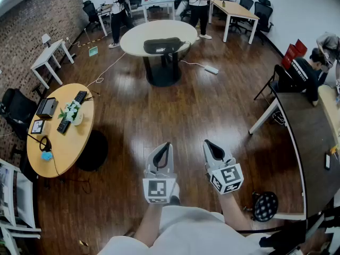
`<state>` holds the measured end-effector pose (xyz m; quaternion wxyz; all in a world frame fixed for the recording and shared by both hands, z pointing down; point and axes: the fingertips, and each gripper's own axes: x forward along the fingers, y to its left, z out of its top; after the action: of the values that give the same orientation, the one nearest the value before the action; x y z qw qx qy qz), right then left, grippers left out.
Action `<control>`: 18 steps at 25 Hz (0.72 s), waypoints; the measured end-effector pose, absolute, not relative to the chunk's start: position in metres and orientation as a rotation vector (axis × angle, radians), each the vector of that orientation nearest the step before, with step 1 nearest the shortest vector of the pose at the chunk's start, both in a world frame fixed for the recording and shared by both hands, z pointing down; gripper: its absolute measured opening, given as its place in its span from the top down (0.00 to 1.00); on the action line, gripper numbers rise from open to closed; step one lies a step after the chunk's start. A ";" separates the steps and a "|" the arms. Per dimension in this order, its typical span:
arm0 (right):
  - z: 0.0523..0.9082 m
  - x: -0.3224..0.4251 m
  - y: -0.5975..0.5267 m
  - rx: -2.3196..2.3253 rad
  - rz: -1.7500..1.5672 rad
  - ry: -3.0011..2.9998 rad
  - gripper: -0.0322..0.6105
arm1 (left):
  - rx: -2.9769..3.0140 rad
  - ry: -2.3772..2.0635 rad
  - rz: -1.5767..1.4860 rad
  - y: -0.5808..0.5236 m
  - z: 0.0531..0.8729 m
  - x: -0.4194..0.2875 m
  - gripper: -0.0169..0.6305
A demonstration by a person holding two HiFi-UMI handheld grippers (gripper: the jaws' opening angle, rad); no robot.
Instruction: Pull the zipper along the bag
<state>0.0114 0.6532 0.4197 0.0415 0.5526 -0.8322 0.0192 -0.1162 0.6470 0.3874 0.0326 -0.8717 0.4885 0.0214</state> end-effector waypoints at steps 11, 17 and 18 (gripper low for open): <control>0.421 -0.075 0.524 1.555 0.077 -2.560 0.96 | -2.887 1.470 0.022 0.508 0.400 -0.166 0.95; 0.433 -0.083 0.435 1.489 0.075 -2.599 0.96 | -2.860 1.537 0.032 0.433 0.416 -0.168 0.95; 0.434 -0.082 0.418 1.485 0.079 -2.608 0.96 | -2.854 1.543 0.019 0.417 0.418 -0.167 0.95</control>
<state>-0.0825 0.4177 0.4343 0.0696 0.4933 -0.8667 0.0264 -0.1674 0.4174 0.4182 -0.0513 -0.8784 0.4751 0.0059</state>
